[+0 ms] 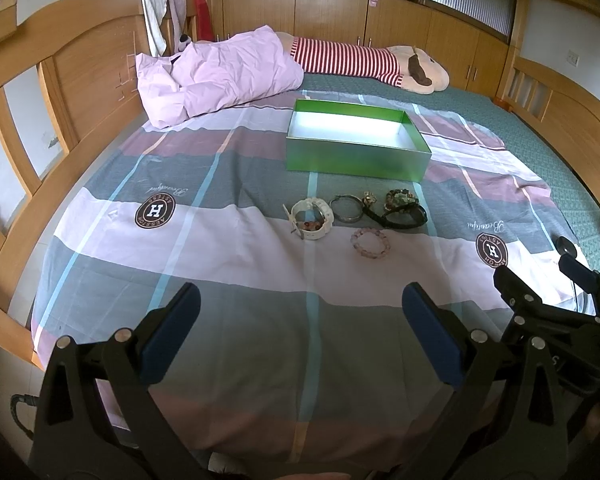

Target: Organize jewelry

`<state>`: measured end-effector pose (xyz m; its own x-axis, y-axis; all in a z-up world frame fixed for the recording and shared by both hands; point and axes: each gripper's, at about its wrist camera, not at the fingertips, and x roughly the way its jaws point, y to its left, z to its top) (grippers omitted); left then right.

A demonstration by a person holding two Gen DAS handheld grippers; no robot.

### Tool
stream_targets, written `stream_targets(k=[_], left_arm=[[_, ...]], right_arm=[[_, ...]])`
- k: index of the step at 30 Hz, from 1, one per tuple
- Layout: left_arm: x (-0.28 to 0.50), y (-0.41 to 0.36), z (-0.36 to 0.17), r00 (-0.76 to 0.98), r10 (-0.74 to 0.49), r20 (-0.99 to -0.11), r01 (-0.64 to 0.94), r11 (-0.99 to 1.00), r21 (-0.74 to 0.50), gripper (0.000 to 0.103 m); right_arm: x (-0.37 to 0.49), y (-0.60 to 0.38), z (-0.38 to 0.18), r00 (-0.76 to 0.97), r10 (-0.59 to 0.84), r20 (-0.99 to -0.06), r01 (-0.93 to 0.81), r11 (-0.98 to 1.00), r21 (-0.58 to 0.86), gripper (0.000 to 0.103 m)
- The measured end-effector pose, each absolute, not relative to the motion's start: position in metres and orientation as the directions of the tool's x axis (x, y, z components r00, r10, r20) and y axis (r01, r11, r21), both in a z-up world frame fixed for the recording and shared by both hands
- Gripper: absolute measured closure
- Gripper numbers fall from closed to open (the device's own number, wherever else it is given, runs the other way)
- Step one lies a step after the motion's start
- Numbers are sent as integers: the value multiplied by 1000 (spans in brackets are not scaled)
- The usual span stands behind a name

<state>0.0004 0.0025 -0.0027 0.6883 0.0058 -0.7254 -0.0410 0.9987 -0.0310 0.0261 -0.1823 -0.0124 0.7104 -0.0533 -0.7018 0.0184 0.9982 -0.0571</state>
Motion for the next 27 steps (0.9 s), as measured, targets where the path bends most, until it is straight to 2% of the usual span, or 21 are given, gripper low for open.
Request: stream_targets(k=[27], left_arm=[[0, 2, -3, 689, 6, -725, -39, 999, -29, 3]], right_arm=[[27, -181, -14, 710, -55, -702, 18, 998, -61, 2]])
